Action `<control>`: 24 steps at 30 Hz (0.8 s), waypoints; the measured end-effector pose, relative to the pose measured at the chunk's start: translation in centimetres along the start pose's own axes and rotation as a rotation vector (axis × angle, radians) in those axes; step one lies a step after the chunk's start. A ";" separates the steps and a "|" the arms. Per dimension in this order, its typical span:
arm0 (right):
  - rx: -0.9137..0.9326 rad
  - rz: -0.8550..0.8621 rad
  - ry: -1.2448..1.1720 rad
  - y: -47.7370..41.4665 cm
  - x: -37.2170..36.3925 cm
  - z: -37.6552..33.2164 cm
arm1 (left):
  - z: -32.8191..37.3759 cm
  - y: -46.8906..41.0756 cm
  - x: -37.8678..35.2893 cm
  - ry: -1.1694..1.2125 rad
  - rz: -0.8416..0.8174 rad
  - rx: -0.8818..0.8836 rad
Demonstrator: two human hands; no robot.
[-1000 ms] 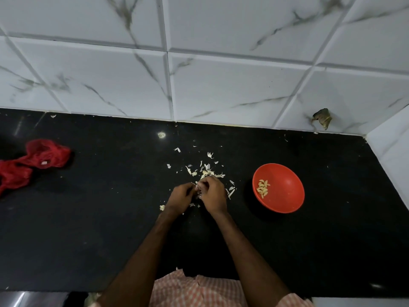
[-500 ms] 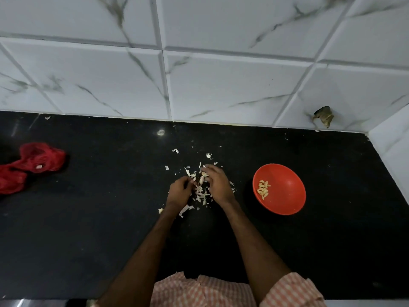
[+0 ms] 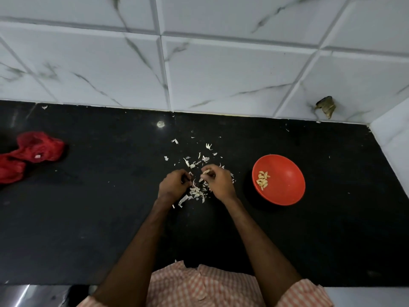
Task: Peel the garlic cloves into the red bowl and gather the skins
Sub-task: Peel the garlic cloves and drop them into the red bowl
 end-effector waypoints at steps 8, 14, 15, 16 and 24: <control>-0.055 0.020 0.030 0.4 0.6 -0.4 | 1.0 -0.1 -0.3 0.343 0.065 -0.117; -0.038 -0.010 0.059 0.5 0.6 -1.3 | 3.0 1.0 -0.7 0.764 -0.023 -0.177; -0.037 -0.021 0.070 0.5 0.7 -1.3 | 3.1 1.1 -0.6 0.805 -0.020 -0.163; -0.031 -0.028 0.101 0.6 0.8 -1.4 | 3.2 1.0 -0.5 0.827 -0.021 -0.152; -0.001 -0.086 0.320 1.0 1.6 -2.8 | 4.0 1.0 -0.2 0.797 -0.206 -0.096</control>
Point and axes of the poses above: each hand's wrist, its own y-axis away from the middle knuckle, its own x-axis out of the back of the hand, z = x × y, the point moved 1 cm from there along -y, towards the middle knuckle, and after that the axes turned 9 degrees about -z, right-handed, at the moved point
